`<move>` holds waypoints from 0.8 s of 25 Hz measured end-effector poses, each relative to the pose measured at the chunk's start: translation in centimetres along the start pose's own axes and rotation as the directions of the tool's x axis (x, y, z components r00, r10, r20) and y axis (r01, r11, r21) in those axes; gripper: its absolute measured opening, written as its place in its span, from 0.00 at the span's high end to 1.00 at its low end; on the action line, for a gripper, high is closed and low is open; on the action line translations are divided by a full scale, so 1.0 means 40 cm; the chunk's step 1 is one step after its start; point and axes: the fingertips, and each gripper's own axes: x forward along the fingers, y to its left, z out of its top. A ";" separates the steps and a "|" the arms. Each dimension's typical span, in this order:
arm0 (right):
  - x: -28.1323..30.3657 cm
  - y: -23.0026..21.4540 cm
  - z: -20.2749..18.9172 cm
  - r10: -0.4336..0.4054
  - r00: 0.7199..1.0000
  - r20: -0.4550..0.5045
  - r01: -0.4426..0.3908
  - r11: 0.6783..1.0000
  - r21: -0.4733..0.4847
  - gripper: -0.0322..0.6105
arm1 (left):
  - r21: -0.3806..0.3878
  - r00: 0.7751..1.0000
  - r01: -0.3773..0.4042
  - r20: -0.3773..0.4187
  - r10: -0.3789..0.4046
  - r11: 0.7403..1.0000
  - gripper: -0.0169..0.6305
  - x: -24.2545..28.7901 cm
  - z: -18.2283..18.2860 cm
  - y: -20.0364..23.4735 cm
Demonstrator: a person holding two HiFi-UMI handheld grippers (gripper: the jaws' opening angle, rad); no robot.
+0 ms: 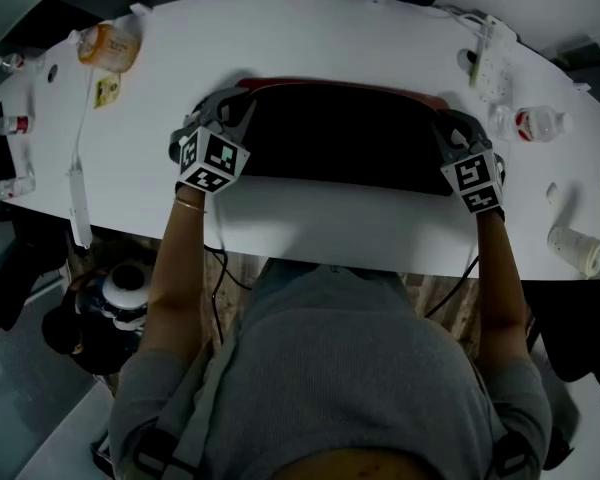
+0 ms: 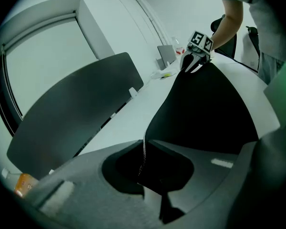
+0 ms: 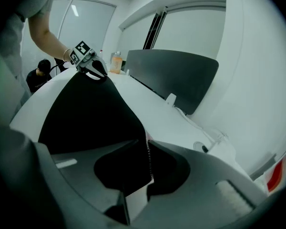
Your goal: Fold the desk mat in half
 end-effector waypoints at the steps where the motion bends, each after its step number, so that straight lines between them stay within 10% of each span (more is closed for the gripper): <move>1: 0.004 0.000 -0.005 -0.007 1.000 -0.005 0.007 1.000 0.008 0.85 | 0.001 1.000 0.008 -0.001 -0.008 1.000 0.92 0.008 -0.003 -0.002; 20: 0.037 -0.067 -0.019 -0.089 0.996 -0.011 0.089 0.985 0.147 0.72 | -0.048 1.000 -0.023 -0.001 0.023 0.999 0.86 0.053 -0.024 0.033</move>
